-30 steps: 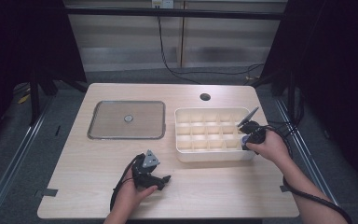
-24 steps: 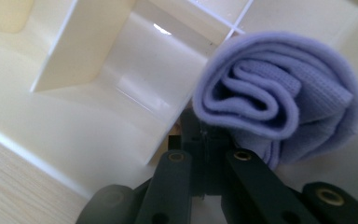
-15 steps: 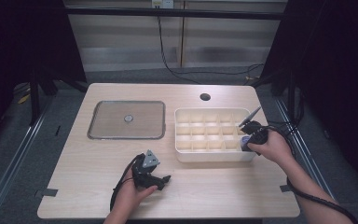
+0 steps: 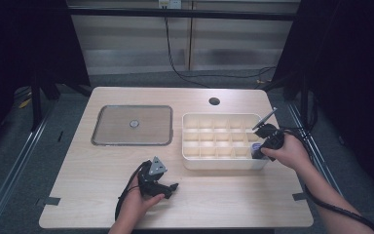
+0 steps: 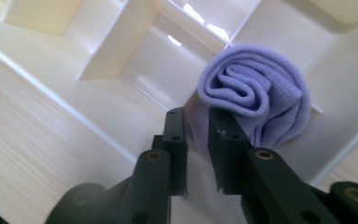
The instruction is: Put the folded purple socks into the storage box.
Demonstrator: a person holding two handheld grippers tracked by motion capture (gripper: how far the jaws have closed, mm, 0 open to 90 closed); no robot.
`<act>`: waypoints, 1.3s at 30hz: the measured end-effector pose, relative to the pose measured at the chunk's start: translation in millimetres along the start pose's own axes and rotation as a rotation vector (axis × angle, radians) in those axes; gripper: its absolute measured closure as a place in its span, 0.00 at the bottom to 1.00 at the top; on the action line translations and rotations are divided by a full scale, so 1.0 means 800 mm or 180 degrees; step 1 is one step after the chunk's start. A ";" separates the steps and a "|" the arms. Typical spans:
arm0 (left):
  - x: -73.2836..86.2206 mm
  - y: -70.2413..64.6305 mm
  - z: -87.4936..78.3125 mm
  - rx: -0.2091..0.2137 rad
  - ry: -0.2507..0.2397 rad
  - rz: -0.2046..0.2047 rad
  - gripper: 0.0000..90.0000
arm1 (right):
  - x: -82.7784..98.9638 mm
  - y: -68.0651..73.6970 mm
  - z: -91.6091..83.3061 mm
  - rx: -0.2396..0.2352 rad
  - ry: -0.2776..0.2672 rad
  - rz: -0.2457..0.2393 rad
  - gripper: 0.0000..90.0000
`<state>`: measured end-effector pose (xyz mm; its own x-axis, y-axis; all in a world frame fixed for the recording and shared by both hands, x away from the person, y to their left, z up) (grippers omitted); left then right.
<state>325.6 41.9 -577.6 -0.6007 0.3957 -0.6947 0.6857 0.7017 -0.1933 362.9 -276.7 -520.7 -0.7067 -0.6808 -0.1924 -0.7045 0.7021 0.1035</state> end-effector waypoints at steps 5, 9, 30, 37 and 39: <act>0.000 0.000 0.000 -0.0004 0.0000 0.0004 0.17 | -0.009 0.002 -0.018 0.0007 -0.0059 -0.0034 0.72; 0.000 0.000 0.000 -0.0002 0.0000 0.0002 0.17 | -0.015 0.002 -0.030 0.0021 -0.0158 -0.0079 0.62; 0.000 0.000 0.000 -0.0005 -0.0001 0.0003 0.17 | -0.019 0.028 -0.049 0.0067 -0.0371 -0.0378 0.40; 0.000 0.000 0.000 -0.0001 0.0000 0.0002 0.17 | -0.018 0.038 -0.049 0.0034 -0.0371 -0.0475 0.37; 0.000 0.000 0.000 -0.0001 0.0000 0.0002 0.17 | -0.019 0.040 -0.049 0.0032 -0.0387 -0.0502 0.37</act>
Point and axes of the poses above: each handheld gripper's, and its own axes: z roughly forward along the jaws, x roughly out of its underside, y roughly to its left, the point moved 10 cm from there along z, roughly forward along the jaws, and after that the axes turned 14 degrees about -z, right-handed, at the moved point
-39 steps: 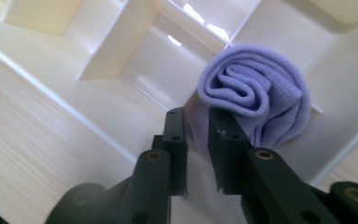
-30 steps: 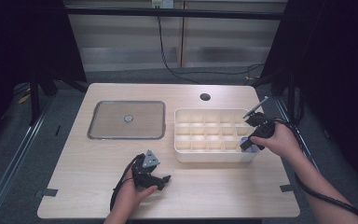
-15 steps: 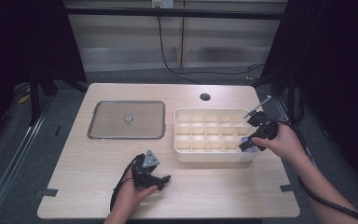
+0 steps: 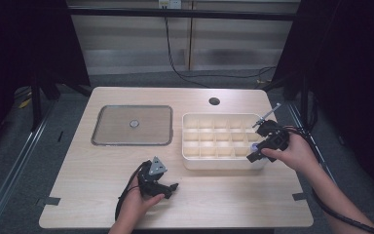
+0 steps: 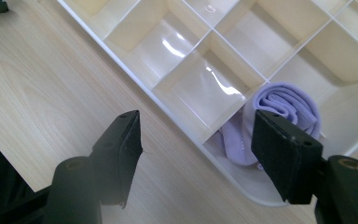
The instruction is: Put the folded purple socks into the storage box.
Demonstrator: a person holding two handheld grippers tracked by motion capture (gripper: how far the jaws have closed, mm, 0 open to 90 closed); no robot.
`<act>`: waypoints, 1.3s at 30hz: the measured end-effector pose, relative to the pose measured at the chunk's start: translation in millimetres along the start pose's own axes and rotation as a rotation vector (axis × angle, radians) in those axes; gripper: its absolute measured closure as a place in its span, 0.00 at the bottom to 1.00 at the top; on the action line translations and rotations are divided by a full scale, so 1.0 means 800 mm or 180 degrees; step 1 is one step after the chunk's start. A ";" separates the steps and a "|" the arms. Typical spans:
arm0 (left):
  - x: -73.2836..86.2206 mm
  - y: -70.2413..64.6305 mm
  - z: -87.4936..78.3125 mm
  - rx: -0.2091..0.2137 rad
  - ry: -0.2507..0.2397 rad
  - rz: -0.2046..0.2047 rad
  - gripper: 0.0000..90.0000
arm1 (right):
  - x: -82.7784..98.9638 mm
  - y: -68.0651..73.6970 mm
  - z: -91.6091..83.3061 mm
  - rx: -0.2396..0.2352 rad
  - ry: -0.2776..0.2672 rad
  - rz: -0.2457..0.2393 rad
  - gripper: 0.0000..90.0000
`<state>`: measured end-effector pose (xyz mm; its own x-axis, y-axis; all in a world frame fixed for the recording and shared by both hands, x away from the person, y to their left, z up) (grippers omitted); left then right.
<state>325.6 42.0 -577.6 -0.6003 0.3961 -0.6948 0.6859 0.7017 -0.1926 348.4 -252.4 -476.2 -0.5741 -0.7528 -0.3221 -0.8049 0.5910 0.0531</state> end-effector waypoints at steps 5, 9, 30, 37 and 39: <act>0.000 0.000 0.000 -0.0003 -0.0001 0.0002 0.17 | -0.001 0.004 -0.001 -0.0002 -0.0037 -0.0035 0.37; 0.000 0.000 0.000 -0.0003 -0.0002 0.0000 0.17 | -0.002 0.009 -0.001 -0.0026 -0.0063 -0.0080 0.36; 0.000 0.000 0.000 -0.0003 0.0001 0.0003 0.17 | -0.011 0.050 0.011 -0.0221 -0.0249 -0.0345 0.27; 0.000 0.000 0.000 -0.0003 0.0002 0.0004 0.17 | -0.012 0.062 0.018 -0.0286 -0.0302 -0.0408 0.25; 0.000 0.000 0.000 -0.0002 0.0002 0.0005 0.17 | -0.012 0.064 0.021 -0.0308 -0.0317 -0.0412 0.25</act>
Point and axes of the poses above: each handheld gripper's, and its own axes: z roughly forward along the jaws, x roughly out of its underside, y roughly to its left, the point moved 10 cm from there along z, roughly forward along the jaws, and after that the axes turned 14 degrees about -z, right-handed, at the moved point
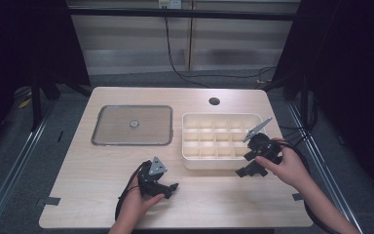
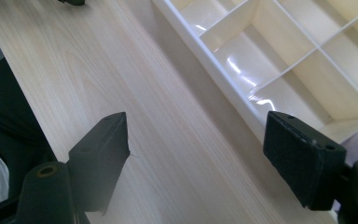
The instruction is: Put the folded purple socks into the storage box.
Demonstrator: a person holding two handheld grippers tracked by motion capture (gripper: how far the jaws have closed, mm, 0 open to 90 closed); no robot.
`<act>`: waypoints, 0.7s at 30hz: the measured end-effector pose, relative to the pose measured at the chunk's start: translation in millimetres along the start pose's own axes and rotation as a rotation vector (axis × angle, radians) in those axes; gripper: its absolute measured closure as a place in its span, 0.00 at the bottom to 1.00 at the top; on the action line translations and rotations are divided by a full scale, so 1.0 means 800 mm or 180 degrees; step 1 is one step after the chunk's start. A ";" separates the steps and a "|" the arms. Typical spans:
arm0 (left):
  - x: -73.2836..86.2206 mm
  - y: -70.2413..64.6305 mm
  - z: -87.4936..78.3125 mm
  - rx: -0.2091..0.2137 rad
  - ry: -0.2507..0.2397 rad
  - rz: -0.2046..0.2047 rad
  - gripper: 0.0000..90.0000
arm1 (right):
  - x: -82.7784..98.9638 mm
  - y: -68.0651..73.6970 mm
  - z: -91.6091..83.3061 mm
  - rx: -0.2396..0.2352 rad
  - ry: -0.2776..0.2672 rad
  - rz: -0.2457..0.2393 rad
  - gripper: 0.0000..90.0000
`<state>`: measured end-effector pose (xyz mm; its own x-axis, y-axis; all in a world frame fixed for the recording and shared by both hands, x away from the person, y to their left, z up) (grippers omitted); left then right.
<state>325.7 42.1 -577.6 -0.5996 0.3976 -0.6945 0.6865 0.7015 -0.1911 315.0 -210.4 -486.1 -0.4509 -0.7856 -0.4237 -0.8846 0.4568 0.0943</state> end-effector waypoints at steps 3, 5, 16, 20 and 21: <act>0.000 0.000 0.000 0.0001 0.0000 -0.0002 0.17 | 0.000 0.002 0.004 -0.0018 -0.0027 -0.0013 0.24; 0.000 0.000 0.000 0.0000 0.0000 0.0000 0.17 | -0.002 0.005 0.007 -0.0033 -0.0059 -0.0013 0.24; 0.000 0.000 0.000 -0.0001 0.0000 0.0001 0.17 | -0.008 0.020 0.022 -0.0128 -0.0112 -0.0088 0.24; 0.000 0.000 0.000 -0.0002 0.0002 0.0002 0.17 | -0.009 0.024 0.027 -0.0152 -0.0120 -0.0094 0.24; 0.000 0.000 0.000 -0.0001 0.0000 0.0000 0.17 | -0.009 0.025 0.028 -0.0161 -0.0116 -0.0093 0.24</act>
Point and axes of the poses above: each handheld gripper's, and its own axes: z roughly forward along the jaws, x roughly out of its underside, y roughly to its left, the point moved 10 cm from there along z, roughly forward along the jaws, and after that the axes turned 14 degrees about -z, right-handed, at the moved point
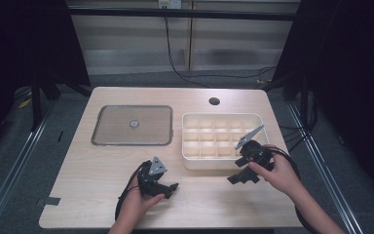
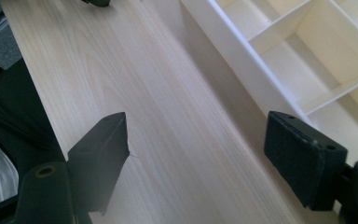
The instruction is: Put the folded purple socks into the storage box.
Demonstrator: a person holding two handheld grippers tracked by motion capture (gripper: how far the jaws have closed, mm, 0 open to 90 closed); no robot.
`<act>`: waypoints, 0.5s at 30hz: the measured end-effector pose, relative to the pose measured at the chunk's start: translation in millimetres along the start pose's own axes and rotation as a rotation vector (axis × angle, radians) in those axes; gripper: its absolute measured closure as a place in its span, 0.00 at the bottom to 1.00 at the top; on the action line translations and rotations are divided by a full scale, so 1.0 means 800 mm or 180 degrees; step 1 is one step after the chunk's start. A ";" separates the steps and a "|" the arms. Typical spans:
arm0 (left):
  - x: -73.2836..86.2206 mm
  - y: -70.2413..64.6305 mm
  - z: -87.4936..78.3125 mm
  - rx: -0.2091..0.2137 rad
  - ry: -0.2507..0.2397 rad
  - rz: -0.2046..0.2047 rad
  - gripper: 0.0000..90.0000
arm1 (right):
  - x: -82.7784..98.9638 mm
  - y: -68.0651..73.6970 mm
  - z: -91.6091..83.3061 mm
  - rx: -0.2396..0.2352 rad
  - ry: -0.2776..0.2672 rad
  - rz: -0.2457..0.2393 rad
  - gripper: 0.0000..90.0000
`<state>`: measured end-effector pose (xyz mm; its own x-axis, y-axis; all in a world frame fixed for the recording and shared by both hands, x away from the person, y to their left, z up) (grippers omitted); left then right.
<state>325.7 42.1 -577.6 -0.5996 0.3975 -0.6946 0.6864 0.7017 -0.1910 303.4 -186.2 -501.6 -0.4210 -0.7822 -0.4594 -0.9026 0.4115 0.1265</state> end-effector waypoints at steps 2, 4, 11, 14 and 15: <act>0.000 0.000 0.000 -0.0002 0.0000 0.0001 0.17 | -0.001 0.001 0.002 -0.0001 -0.0012 -0.0008 0.24; 0.000 0.000 0.000 0.0003 0.0000 -0.0002 0.17 | -0.001 0.003 0.004 -0.0017 -0.0017 -0.0024 0.24; 0.000 0.000 0.000 -0.0001 0.0000 0.0002 0.17 | -0.002 0.006 0.011 -0.0048 -0.0029 -0.0041 0.24; 0.000 0.000 0.000 0.0000 0.0000 0.0001 0.17 | -0.002 0.008 0.015 -0.0052 -0.0036 -0.0057 0.24; 0.000 0.000 0.000 0.0000 0.0000 -0.0001 0.17 | -0.002 0.009 0.016 -0.0062 -0.0039 -0.0051 0.24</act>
<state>325.7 42.1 -577.6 -0.5997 0.3973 -0.6946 0.6862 0.7018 -0.1911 298.9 -176.3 -511.3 -0.4053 -0.7827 -0.4723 -0.9109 0.3896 0.1359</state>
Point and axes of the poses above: each handheld gripper's, and its own axes: z roughly forward along the jaws, x roughly out of its underside, y roughly to its left, the point moved 10 cm from there along z, roughly forward along the jaws, and after that the axes turned 14 degrees about -z, right-handed, at the moved point
